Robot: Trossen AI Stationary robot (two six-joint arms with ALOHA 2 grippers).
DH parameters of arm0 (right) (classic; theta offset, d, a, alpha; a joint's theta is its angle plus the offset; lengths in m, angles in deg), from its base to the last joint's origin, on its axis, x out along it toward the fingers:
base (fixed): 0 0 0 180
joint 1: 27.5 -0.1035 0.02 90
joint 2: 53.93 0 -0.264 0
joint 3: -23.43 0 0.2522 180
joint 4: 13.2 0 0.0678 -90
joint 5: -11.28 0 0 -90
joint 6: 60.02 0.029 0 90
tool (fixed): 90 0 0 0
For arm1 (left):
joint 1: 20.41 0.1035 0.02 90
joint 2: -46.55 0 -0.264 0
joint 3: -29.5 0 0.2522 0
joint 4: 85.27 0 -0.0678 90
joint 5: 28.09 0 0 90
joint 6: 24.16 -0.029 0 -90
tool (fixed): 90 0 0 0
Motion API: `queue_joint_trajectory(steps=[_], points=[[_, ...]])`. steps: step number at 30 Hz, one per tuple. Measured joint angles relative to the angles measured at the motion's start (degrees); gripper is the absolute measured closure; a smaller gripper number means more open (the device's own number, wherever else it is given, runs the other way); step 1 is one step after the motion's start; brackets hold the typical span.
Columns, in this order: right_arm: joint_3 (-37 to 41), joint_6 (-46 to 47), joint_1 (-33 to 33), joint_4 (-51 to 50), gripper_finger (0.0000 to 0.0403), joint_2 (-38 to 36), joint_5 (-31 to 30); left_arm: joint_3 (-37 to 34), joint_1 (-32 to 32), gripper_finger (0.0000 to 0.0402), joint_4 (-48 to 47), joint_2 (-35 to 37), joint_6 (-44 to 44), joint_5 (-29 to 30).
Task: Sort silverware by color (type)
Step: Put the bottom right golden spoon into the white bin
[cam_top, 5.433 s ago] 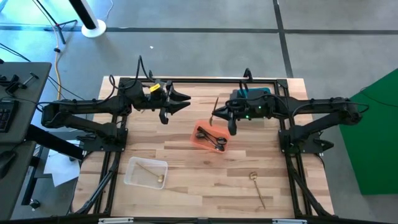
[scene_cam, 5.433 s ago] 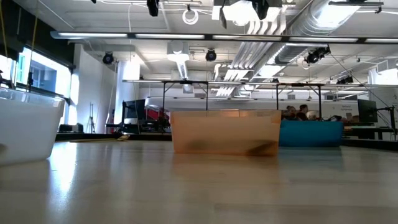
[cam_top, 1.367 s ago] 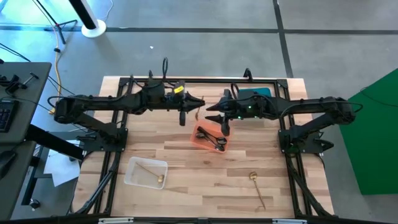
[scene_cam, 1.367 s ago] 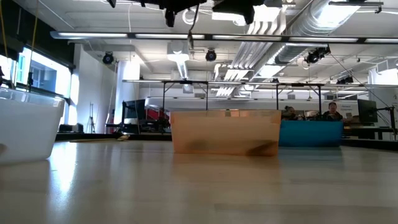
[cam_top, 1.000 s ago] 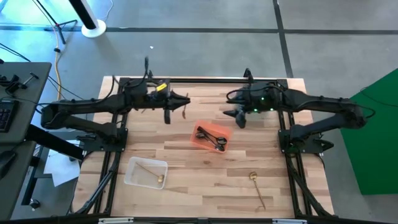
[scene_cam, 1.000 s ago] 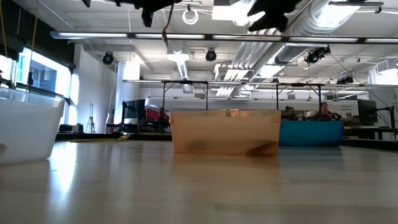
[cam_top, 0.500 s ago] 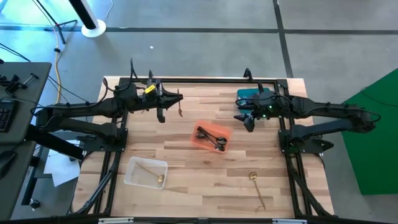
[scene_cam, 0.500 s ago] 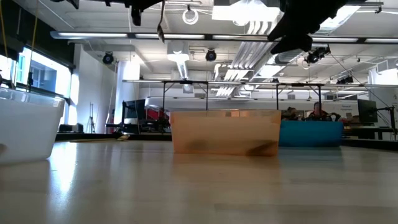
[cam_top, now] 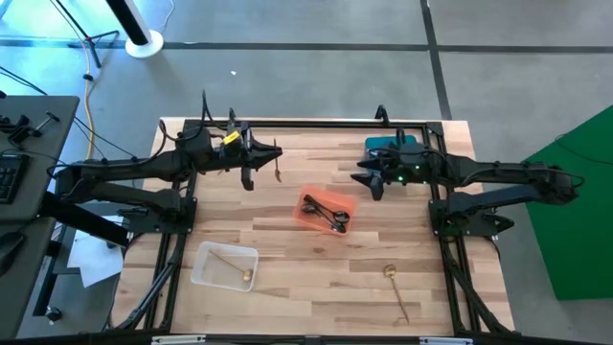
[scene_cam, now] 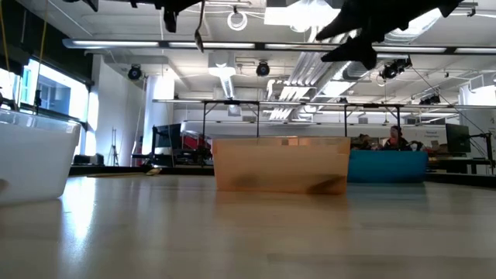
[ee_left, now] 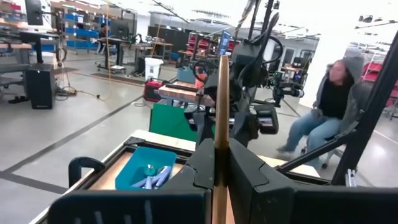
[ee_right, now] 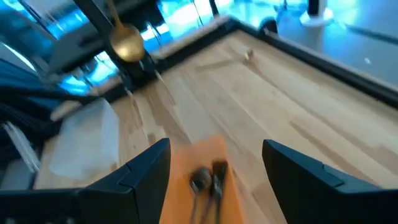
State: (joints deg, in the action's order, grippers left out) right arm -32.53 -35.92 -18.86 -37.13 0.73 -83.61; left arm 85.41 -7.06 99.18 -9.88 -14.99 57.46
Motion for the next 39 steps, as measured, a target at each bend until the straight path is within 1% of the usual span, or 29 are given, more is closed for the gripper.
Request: queue_joint_trajectory(steps=[2, 6, 9, 12, 17, 21, 25, 39], points=[[0.0, -1.1, 0.0, 3.5, 0.0164, 0.0, 0.9, 0.0, 0.0, 0.0396, -0.4, 0.5, 1.2, 0.0], [0.0, -8.5, -0.1, 11.9, 0.0164, 0.0, 2.0, 0.0, 0.0, 0.0393, -1.1, 0.5, 2.5, 0.0], [0.0, -15.4, -0.1, 17.3, 0.0164, 0.0, 2.0, 0.0, 0.0, 0.0393, -0.7, 0.6, 1.7, -0.1], [-0.1, -19.2, -0.1, 20.6, 0.0164, 0.0, 2.0, 0.0, -0.4, 0.0395, -0.9, 0.5, 0.6, -0.1], [-0.1, -19.2, -0.1, 21.2, 0.0164, 0.0, 2.0, 0.0, -0.4, 0.0395, -0.9, 0.5, 0.2, -0.1], [-0.1, -15.2, 0.0, 21.2, 0.0164, 0.0, 2.0, 0.0, -0.4, 0.0395, -0.9, 0.5, -0.3, 0.3], [-0.1, -13.9, -0.1, 21.2, 0.0164, 0.0, 2.1, 0.0, -0.4, 0.0396, -0.9, 0.5, -0.1, 0.5], [-0.1, -14.0, 0.0, 21.2, 0.0164, 0.0, 2.1, 0.0, 0.2, 0.0396, -0.9, 0.5, -0.3, 2.2]])
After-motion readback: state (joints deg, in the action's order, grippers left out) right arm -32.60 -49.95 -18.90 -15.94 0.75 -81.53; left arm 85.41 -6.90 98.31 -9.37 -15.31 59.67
